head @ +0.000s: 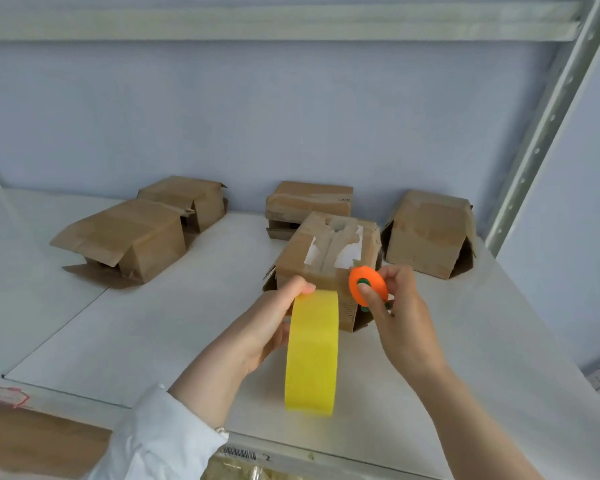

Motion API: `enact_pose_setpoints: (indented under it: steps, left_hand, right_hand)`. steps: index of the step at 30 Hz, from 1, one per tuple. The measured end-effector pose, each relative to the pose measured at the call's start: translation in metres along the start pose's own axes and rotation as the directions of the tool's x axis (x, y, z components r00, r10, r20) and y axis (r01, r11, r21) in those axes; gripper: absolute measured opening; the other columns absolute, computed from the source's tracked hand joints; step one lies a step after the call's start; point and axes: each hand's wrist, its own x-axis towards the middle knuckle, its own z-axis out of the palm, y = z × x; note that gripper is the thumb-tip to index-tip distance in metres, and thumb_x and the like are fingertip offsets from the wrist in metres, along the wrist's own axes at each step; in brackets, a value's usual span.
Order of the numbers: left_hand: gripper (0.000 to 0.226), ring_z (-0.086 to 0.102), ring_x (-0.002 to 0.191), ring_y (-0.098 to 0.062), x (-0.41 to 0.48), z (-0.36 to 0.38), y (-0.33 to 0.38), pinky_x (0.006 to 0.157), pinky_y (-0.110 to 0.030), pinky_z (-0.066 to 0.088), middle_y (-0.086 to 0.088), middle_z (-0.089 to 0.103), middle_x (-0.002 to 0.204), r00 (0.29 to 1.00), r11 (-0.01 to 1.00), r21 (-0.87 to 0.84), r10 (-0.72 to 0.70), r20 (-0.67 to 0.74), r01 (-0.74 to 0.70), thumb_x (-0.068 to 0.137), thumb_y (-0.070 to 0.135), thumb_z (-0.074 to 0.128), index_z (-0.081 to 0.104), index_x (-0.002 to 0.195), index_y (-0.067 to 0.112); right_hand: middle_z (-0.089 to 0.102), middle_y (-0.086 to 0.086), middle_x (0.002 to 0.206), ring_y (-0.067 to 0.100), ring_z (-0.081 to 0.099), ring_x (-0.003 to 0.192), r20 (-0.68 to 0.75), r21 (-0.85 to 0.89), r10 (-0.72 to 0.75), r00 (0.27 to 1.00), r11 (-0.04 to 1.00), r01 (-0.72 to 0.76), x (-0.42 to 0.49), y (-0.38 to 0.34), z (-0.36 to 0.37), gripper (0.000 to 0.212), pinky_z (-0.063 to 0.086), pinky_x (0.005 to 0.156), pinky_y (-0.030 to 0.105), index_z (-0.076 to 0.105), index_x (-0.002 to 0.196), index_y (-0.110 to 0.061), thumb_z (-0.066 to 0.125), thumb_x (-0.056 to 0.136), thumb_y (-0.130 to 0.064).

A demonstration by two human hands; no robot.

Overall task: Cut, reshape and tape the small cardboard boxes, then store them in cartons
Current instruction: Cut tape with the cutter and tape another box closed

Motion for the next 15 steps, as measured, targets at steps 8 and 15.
enact_pose_setpoints:
  steps: [8, 15]
  left_hand:
    - [0.022, 0.061, 0.069, -0.011, 0.022, -0.012, 0.017, 0.056, -0.018, 0.048, -0.001, 0.062, 0.077, 0.982, 0.999, -0.031, -0.014, 0.188, 0.020, 0.091, 0.034, 0.050, 0.060, 0.091, 0.014]
    - [0.017, 0.061, 0.057, -0.004, 0.026, -0.021, 0.022, 0.056, -0.016, 0.049, 0.006, 0.065, 0.060, 0.957, 1.000, 0.000, -0.006, 0.291, 0.007, 0.092, 0.023, 0.050, 0.062, 0.085, 0.013]
  right_hand:
    - [0.055, -0.002, 0.096, 0.021, 0.054, 0.085, -0.017, -0.169, -0.008, 1.000, 0.986, 0.005, 0.036, -0.001, 0.009, 0.020, 0.044, 0.071, 0.038, 0.041, 0.105, -0.020, 0.051, 0.094, -0.033]
    - [0.059, 0.003, 0.098, 0.021, 0.052, 0.080, 0.007, -0.472, -0.045, 0.999, 0.880, 0.043, 0.040, -0.003, 0.014, 0.028, 0.033, 0.060, 0.031, 0.047, 0.117, -0.020, 0.040, 0.097, -0.039]
